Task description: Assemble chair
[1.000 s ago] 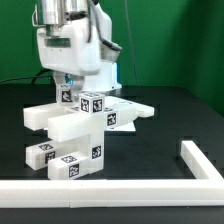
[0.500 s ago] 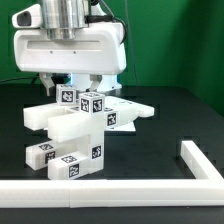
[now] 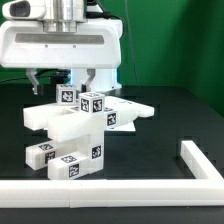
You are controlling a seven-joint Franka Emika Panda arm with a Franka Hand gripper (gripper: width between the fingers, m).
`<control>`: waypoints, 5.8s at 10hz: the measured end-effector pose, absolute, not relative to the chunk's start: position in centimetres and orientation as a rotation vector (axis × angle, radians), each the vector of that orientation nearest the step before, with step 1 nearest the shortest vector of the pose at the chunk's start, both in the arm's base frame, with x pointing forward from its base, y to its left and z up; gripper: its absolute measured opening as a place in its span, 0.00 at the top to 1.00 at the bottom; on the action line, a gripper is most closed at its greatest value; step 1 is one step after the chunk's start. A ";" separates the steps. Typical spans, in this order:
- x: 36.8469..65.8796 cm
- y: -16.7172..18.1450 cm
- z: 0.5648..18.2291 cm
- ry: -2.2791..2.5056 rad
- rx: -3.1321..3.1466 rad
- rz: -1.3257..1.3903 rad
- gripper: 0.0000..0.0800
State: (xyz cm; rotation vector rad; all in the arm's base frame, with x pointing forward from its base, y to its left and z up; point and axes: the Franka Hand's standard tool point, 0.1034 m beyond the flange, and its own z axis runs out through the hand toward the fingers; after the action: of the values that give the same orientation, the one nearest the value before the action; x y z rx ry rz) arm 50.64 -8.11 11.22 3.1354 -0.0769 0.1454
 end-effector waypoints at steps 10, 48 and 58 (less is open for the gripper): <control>51.2 -7.2 11.1 -1.813 2.651 0.081 0.65; 52.9 -6.1 11.3 -0.803 3.094 0.123 0.19; 53.8 -7.1 11.6 -1.357 2.891 0.114 0.64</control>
Offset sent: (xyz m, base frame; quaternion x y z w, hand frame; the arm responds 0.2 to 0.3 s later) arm 0.0000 0.0000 0.0000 0.0000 0.0000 0.1938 0.9810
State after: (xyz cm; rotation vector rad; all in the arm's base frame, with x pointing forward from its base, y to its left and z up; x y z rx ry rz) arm 53.78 -7.09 11.60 2.8907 -1.3571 0.1144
